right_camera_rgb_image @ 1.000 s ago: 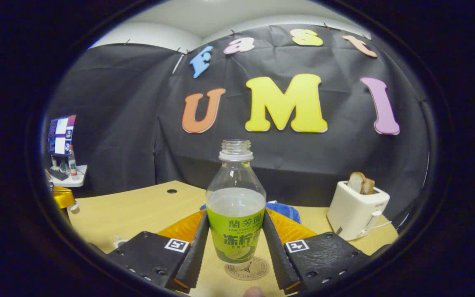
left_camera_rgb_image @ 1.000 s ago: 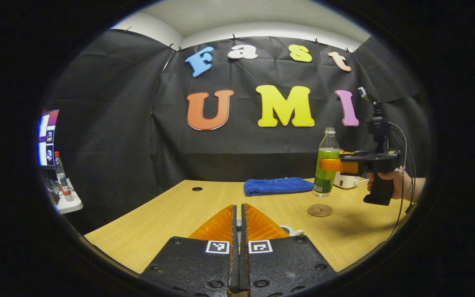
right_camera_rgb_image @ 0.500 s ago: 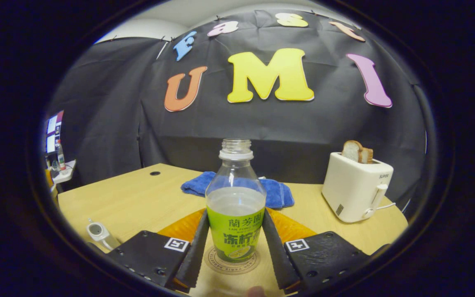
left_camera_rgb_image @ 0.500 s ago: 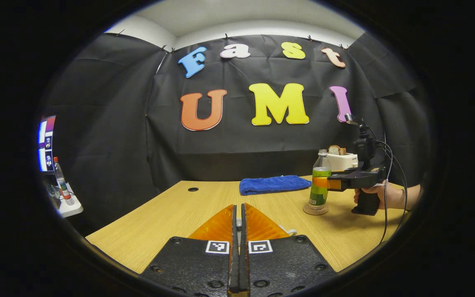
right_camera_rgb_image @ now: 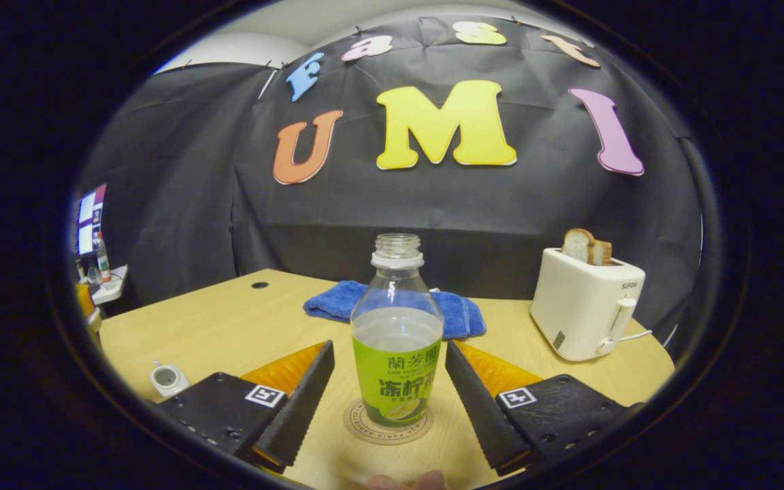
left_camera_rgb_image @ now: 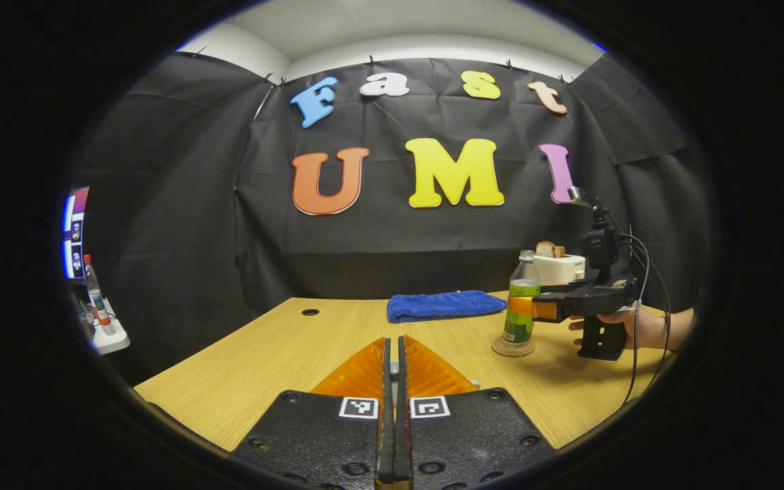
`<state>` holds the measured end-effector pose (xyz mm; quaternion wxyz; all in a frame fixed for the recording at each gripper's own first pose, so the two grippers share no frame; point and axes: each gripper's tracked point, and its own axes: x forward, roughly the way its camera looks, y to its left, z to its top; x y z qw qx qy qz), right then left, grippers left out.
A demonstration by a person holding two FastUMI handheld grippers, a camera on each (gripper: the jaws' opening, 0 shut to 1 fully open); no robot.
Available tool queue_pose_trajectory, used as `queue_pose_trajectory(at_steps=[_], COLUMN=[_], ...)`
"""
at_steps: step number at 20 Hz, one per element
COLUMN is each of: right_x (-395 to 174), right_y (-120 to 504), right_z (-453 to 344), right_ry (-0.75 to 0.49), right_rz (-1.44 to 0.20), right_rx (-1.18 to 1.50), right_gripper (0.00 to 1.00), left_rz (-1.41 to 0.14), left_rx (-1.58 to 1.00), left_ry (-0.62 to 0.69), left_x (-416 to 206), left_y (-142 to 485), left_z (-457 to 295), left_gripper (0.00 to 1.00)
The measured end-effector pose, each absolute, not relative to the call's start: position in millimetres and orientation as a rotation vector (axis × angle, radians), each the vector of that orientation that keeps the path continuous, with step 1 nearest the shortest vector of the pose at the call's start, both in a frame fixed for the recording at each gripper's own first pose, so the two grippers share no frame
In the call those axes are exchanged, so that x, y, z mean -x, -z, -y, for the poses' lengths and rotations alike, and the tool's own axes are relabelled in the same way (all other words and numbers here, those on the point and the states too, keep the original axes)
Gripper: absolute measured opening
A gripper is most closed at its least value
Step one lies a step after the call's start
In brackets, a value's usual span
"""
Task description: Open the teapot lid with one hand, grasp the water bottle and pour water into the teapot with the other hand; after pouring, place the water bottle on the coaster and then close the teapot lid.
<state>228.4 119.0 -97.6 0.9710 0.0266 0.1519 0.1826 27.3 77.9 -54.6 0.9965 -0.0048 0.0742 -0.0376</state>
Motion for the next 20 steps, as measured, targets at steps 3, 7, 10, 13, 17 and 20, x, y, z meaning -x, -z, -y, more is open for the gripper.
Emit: queue_pose_trajectory(at_steps=[3, 7, 10, 13, 17, 20], right_x=[-204, -146, -113, -84, -78, -79], right_y=[93, 73, 63, 67, 76, 77], right_z=[-85, -33, -15, 4, 16, 18], right_ry=[-0.320, -0.233, -0.201, -0.177, -0.160, -0.157], right_rz=[-0.286, -0.175, -0.126, -0.124, -0.162, -0.165], right_rx=[-0.065, 0.041, 0.073, 0.075, 0.026, 0.007], right_gripper=[0.97, 0.97, 0.99, 0.99, 0.95, 0.95], left_rz=[-0.155, -0.178, -0.186, -0.201, -0.218, -0.220], left_rx=[0.017, 0.020, 0.004, -0.003, 0.029, 0.030], left_ry=[0.103, 0.134, 0.127, 0.105, 0.109, 0.108], left_x=[-39, -65, -76, -85, -90, -89], left_y=[63, 85, 97, 115, 126, 128], left_z=[-64, -37, -33, -33, -33, -33], left_gripper=[0.03, 0.03, 0.03, 0.03, 0.03, 0.03])
